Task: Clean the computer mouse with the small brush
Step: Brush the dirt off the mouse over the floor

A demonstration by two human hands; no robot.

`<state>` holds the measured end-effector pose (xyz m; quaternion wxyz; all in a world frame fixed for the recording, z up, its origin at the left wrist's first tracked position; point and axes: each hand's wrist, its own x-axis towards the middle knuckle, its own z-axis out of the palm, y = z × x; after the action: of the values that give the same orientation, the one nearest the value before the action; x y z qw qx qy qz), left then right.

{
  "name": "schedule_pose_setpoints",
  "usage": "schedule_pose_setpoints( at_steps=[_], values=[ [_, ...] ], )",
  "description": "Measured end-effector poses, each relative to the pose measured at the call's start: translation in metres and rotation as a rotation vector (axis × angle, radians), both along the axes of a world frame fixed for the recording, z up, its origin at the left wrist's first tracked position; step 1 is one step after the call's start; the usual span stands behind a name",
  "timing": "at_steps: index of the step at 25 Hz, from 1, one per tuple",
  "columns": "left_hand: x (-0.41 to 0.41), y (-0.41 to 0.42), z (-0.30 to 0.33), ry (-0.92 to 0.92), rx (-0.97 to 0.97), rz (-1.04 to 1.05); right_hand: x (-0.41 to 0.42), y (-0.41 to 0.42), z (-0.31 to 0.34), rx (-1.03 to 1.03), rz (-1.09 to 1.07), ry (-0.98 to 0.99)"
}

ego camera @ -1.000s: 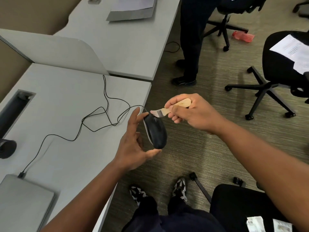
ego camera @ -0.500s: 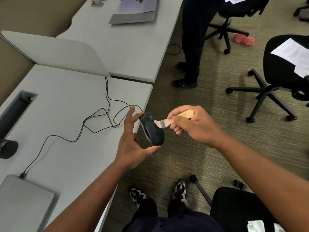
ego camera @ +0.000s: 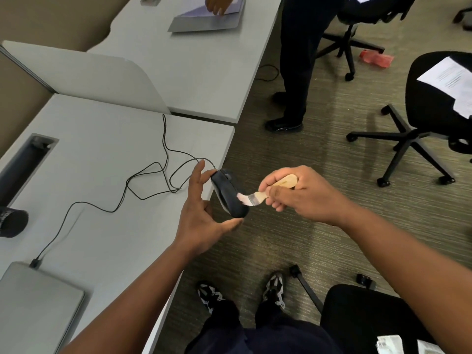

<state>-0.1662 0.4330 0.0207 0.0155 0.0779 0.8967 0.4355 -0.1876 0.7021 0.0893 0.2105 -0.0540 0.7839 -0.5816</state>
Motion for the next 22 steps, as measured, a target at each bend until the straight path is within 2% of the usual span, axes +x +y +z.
schedule_pose_setpoints(
  at_steps=[4, 9, 16, 22],
  values=[
    [-0.003, -0.003, 0.001, -0.03, -0.055, -0.046, -0.001, -0.007, 0.007, -0.103, -0.045, 0.082],
    [-0.009, -0.001, 0.001, -0.045, -0.089, -0.029, -0.003, -0.024, 0.006, -0.065, 0.116, 0.044],
    [-0.005, -0.006, 0.011, -0.059, -0.009, -0.03, -0.007, -0.001, 0.014, 0.004, 0.243, -0.027],
    [-0.001, -0.002, 0.018, -0.067, 0.107, -0.024, -0.01, 0.017, 0.007, 0.033, 0.23, -0.047]
  ],
)
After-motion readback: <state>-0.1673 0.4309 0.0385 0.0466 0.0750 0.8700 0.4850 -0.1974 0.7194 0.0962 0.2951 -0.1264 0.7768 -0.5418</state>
